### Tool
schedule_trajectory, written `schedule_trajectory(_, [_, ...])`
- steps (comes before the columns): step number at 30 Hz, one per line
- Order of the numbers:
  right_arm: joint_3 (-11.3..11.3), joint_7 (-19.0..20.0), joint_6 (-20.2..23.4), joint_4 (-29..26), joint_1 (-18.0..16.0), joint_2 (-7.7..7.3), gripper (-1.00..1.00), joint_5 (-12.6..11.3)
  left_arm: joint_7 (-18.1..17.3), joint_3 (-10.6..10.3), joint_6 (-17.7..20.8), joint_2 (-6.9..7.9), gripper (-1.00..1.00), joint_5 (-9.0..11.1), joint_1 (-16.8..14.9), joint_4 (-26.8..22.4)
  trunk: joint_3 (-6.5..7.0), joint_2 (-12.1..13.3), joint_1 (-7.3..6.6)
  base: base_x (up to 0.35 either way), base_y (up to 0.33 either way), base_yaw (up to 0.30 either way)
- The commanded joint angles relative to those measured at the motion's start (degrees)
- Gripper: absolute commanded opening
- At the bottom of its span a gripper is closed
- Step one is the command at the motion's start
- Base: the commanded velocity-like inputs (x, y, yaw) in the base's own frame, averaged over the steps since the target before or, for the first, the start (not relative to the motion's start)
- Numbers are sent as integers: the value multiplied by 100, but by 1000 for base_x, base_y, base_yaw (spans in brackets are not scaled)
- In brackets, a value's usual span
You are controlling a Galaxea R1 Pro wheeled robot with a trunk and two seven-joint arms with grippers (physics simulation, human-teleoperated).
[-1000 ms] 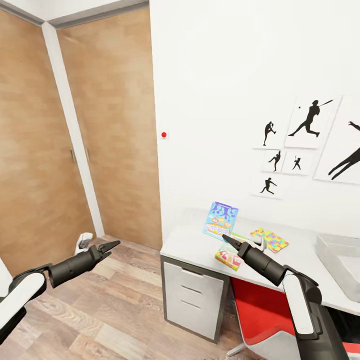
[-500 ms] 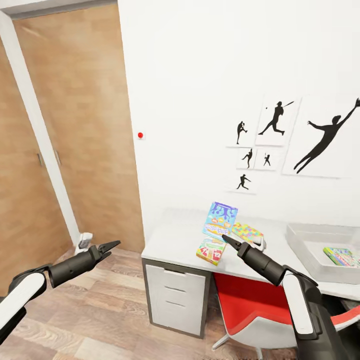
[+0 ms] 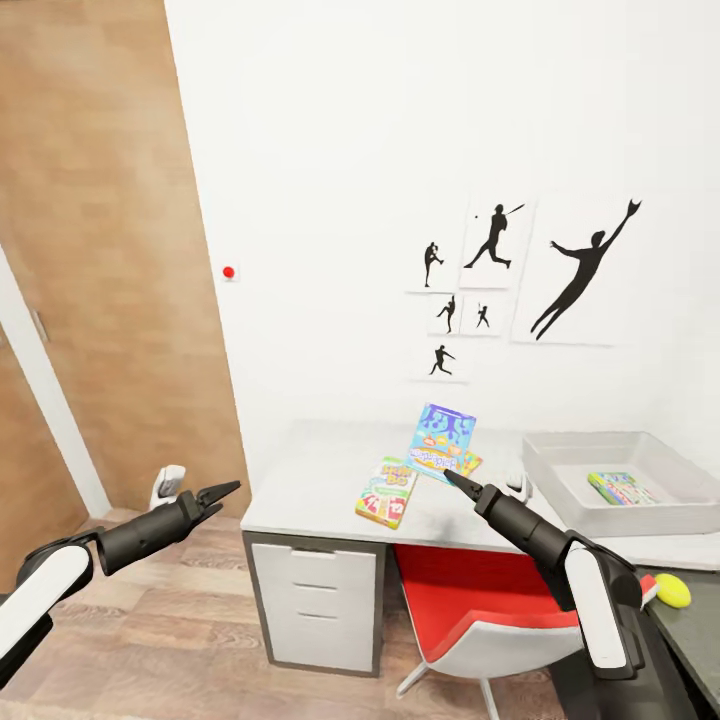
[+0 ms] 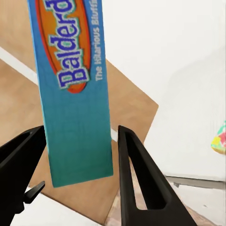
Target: Put all the toys in the child's room - the three board games (two on the bed and one on the table), the two jigsaw puzzles on the table, and the tennis ball on the table - inside the toy box on the table in the child's room.
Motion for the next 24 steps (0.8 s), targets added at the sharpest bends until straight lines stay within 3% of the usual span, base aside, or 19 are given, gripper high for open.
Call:
schedule_trajectory(1, [-15,20,40,2,-4,7,-100,-31,-8,-7,13,5,100,26,-2,3,-2,-4,4,208,0,-278])
schedule_trajectory(9, [-15,26,21,7,-5,7,-100,-35,-8,-7,13,-1,100,26,-2,3,-2,-4,4,227,-20,-238])
schedule_trajectory(24, [-15,29,-13,-9,-10,8,-100,-39,-8,1,13,5,100,27,-2,3,-2,-4,4,81,-89,-13])
